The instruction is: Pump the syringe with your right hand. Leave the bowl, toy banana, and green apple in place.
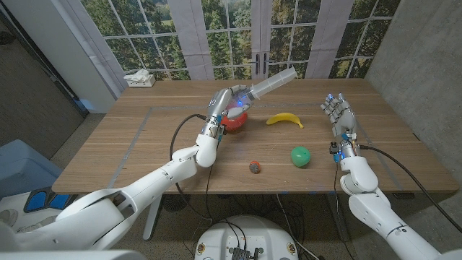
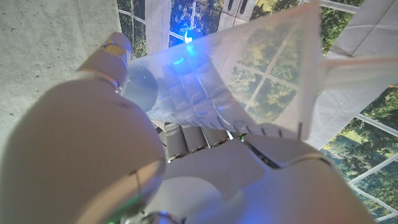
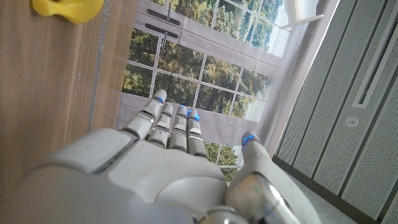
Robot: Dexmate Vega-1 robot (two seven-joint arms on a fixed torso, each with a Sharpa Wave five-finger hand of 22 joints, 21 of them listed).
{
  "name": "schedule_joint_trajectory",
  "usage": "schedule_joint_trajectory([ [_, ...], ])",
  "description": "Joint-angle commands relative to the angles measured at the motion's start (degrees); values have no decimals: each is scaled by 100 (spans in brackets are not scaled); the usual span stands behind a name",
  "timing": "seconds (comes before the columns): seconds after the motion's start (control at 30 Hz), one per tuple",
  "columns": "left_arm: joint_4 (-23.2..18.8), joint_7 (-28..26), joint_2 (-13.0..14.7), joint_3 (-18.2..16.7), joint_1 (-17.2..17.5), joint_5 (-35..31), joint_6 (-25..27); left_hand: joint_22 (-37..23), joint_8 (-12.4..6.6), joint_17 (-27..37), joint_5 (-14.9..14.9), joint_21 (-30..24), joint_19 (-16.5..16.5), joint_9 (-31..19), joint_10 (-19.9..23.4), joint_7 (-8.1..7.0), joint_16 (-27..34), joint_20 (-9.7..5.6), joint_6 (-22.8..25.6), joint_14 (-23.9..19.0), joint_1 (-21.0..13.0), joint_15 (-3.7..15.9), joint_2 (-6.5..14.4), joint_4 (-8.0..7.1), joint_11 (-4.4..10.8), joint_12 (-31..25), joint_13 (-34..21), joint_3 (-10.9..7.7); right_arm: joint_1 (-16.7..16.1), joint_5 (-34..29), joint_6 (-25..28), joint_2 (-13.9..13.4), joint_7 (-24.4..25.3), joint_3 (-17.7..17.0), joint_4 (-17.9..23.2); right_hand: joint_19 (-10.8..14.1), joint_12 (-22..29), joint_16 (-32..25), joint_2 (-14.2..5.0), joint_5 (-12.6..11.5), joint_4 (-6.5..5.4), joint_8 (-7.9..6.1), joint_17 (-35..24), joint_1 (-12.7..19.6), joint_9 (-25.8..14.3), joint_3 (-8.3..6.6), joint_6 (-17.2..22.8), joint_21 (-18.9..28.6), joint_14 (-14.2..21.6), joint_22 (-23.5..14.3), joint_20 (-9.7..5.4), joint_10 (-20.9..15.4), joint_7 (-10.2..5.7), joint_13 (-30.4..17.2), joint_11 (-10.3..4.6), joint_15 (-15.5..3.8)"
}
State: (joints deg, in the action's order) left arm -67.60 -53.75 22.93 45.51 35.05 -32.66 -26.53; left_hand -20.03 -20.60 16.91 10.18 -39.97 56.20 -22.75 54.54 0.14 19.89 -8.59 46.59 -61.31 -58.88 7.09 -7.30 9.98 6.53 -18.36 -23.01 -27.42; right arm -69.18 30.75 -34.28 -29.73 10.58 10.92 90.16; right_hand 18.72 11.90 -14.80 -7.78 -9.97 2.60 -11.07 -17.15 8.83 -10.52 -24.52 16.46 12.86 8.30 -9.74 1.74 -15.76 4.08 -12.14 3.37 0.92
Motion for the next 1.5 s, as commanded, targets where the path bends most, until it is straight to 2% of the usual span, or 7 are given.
schedule_joint_trajectory([
  [0.03,824,146,-334,104,-492,317,-517,-14,-27,22,28,-55,-33,-14,13,114,6,-379,80,-325,-1574,655,1601,-26,5,29,-50,-15,-83,6,359,-190,17,-44,373,35,25,-10,-87,-3,21,-22,-20,16,-22,3,34,-11,-1,-28,-16,-4,-14,-15,9,-1],
  [0.23,1313,39,-525,181,-747,372,-814,-17,-30,36,28,-94,-51,-19,31,118,11,-379,77,-330,-1578,654,1600,-26,0,27,-79,-13,-69,70,462,-249,-58,-34,509,26,22,-6,-85,-3,21,-21,-21,14,-22,4,31,-22,-9,-29,-15,2,-4,-15,8,7],
  [0.6,2259,166,-939,258,-1105,893,-1415,-21,-28,51,28,-164,-88,-19,31,127,9,-379,73,-329,-1583,654,1599,-26,-8,38,-131,-10,-210,46,746,-404,48,-109,928,13,15,6,-80,-2,17,-19,-24,2,-22,11,27,-38,-37,-29,1,18,-3,-15,22,17],
  [0.93,3199,-247,-1249,541,-1521,851,-1820,-22,-32,55,29,-228,-126,-29,28,113,2,-378,72,-325,-1587,653,1598,-27,-15,51,-178,-7,-266,-72,863,-492,99,-151,1151,21,9,6,-66,0,-8,-17,-31,-42,-23,33,25,-49,-36,-30,11,35,4,-15,46,31],
  [1.17,4091,-461,-1563,878,-1903,1014,-2093,-21,-26,58,29,-272,-153,-24,33,120,-2,-377,67,-326,-1589,653,1596,-28,-6,58,-209,-6,-236,-116,925,-511,76,-129,1208,25,15,6,-60,-1,-20,-16,-34,-64,-23,45,22,-56,-34,-30,15,22,0,-16,40,40],
  [1.3,4359,-342,-1672,1035,-2033,1282,-2130,-20,-25,58,29,-302,-175,-23,24,118,-8,-377,65,-323,-1590,652,1596,-28,4,68,-231,-6,-203,-137,958,-527,63,-122,1241,27,16,3,-59,-2,-25,-17,-36,-74,-23,49,24,-61,-26,-31,16,19,1,-16,37,37],
  [1.5,4488,-129,-1730,1250,-2138,1648,-2041,-17,-23,58,30,-340,-194,-29,36,122,-12,-375,54,-324,-1590,652,1595,-29,-7,72,-256,-5,-185,-150,1187,-516,247,-147,1404,31,18,2,-69,-5,-41,-18,-41,-94,-24,54,27,-66,-25,-31,11,16,3,-16,41,33],
])
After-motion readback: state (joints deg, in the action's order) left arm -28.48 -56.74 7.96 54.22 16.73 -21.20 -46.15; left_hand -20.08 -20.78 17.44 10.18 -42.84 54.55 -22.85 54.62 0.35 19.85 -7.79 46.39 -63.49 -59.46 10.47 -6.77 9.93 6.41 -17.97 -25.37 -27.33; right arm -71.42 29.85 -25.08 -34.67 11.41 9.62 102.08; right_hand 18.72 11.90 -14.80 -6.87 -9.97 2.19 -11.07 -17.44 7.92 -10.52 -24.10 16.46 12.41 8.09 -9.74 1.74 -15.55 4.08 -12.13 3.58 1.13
